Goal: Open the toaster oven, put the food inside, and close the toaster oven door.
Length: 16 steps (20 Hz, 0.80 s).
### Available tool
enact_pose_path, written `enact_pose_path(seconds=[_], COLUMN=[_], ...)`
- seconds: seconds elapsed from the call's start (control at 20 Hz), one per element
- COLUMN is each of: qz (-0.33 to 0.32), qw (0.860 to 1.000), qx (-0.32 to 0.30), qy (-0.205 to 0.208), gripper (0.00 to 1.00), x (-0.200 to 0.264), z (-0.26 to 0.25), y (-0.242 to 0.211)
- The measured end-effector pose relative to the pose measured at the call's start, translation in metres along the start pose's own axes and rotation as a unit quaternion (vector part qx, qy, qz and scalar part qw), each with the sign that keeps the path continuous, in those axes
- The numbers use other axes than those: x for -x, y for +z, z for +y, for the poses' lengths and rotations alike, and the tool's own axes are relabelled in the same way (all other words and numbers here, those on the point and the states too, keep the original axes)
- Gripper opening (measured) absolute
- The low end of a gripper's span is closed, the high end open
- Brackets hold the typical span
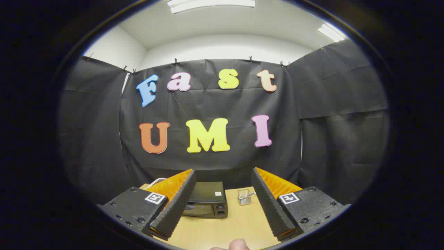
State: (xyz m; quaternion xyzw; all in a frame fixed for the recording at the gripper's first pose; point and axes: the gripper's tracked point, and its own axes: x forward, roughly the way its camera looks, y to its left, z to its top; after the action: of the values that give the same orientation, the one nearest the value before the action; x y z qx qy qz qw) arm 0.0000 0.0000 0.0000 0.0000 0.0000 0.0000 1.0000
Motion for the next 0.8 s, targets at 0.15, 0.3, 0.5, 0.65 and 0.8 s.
enact_pose_path(seconds=[0.15,0.3,0.5,0.65,0.8], qz=[0.001,0.003,0.009,0.012,0.014], qw=[1.0,1.0,1.0,1.0,1.0], qx=[-0.004,-0.005,-0.007,-0.007,-0.009], qy=[0.002,0.007,0.014,0.02,0.026], gripper=[1.0,1.0,1.0,1.0,1.0], x=[-0.002,-0.007,-0.014,-0.019,-0.021], z=[0.003,0.007,0.013,0.017,0.022], y=[-0.001,-0.001,-0.002,-0.004,-0.004])
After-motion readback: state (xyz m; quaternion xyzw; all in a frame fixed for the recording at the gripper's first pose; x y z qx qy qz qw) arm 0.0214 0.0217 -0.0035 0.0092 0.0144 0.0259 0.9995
